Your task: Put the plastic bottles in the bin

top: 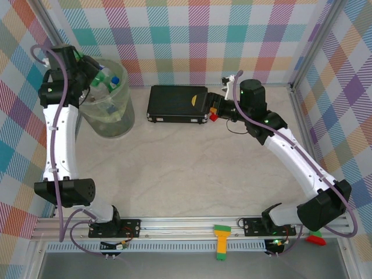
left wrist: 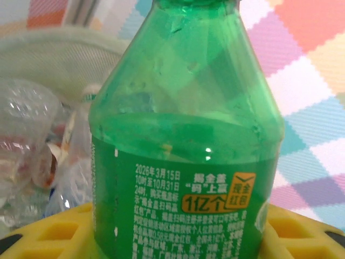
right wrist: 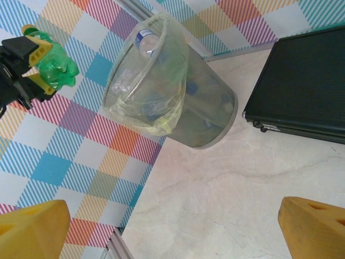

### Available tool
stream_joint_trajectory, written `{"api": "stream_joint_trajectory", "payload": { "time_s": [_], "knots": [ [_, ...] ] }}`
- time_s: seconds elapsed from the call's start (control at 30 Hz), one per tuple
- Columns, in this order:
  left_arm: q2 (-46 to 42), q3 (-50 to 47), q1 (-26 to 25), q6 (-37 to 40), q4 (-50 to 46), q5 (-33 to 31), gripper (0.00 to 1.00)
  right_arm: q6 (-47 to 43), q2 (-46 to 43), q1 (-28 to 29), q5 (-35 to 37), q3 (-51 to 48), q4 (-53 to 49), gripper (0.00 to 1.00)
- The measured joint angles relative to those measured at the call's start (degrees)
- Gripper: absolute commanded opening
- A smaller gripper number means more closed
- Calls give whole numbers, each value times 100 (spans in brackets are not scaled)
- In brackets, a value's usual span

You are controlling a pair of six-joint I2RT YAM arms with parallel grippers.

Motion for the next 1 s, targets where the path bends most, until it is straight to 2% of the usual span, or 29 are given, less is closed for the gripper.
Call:
{"api": "stream_joint_trajectory", "payload": {
  "time_s": [0.17, 0.4, 0.6, 0.83, 1.0],
  "knots": [
    [-11, -192, 55, -522, 146, -385, 48, -42, 0, 0, -2, -13, 22, 99],
    [-74, -1178, 81, -1967, 890, -968, 48, -42, 4, 0, -39, -15, 22, 99],
    [-7, -1388, 85, -3086, 1650, -1377, 50, -39, 4, 0, -37, -50, 39, 99],
    [339, -1366, 96, -3665, 1958, -1906, 50, -39, 4, 0, -33, -52, 44, 99],
    [739, -994, 146, -3530, 1858, -2216, 50, -39, 4, 0, 2, -52, 42, 99]
  ]
}}
